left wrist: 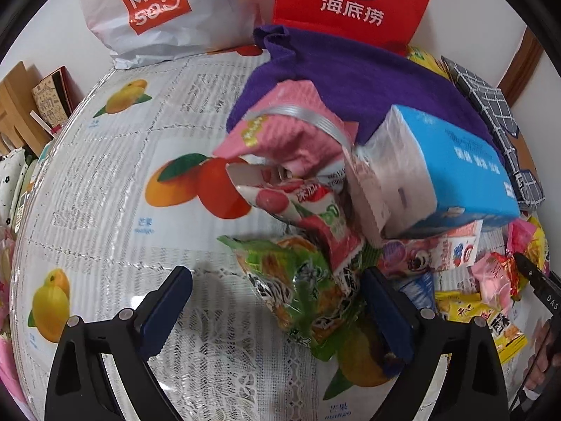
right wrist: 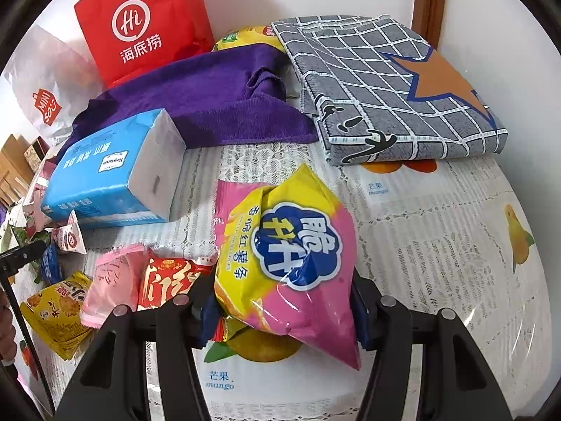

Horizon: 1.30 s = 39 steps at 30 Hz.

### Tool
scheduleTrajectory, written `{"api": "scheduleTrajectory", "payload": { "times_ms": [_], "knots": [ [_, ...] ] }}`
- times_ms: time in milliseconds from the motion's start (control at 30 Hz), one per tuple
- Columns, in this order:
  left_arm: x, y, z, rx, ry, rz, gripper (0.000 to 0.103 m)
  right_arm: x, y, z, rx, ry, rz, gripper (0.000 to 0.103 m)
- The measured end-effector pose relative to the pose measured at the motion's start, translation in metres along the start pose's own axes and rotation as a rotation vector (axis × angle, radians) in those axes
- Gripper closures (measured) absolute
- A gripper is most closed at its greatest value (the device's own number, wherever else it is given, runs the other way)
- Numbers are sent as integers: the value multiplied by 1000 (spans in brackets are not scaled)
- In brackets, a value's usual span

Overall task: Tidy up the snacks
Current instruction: 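Lift the chip bag with the right tool while the left tool grasps the green snack packet, then carry the chip bag and green packet over the purple towel with both tools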

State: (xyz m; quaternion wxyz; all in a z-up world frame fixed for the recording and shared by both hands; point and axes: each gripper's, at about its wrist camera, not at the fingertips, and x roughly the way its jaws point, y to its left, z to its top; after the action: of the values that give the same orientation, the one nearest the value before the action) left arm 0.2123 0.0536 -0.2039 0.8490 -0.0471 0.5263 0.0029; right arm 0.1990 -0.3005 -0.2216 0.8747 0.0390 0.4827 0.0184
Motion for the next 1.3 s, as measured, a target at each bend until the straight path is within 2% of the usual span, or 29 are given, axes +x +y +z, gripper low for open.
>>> {"api": "scheduleTrajectory", "payload": {
  "times_ms": [67, 233, 267, 333, 400, 500, 900, 1300],
  "knots": [
    [1, -2, 0, 5, -3, 0, 8, 0, 1, -1, -4, 2, -1, 43],
    [0, -4, 0, 10, -12, -14, 28, 1, 2, 0, -3, 8, -4, 42],
    [-1, -3, 0, 12, -13, -19, 29, 2, 3, 1, -2, 8, -5, 42],
    [-3, -3, -1, 16, -15, -40, 39, 1, 4, 1, -5, 6, -8, 44],
    [-5, -2, -3, 14, -17, -51, 43, -1, 7, 2, -15, 0, -13, 46],
    [-13, 3, -6, 6, -29, -70, 44, -6, 8, 0, -16, -3, -7, 51],
    [-68, 12, -22, 1, -116, -74, 45, -57, 12, -5, -7, -80, 7, 52],
    [-117, -27, -20, 62, -182, -131, 45, -117, 36, 5, -32, -159, 65, 52]
  ]
}}
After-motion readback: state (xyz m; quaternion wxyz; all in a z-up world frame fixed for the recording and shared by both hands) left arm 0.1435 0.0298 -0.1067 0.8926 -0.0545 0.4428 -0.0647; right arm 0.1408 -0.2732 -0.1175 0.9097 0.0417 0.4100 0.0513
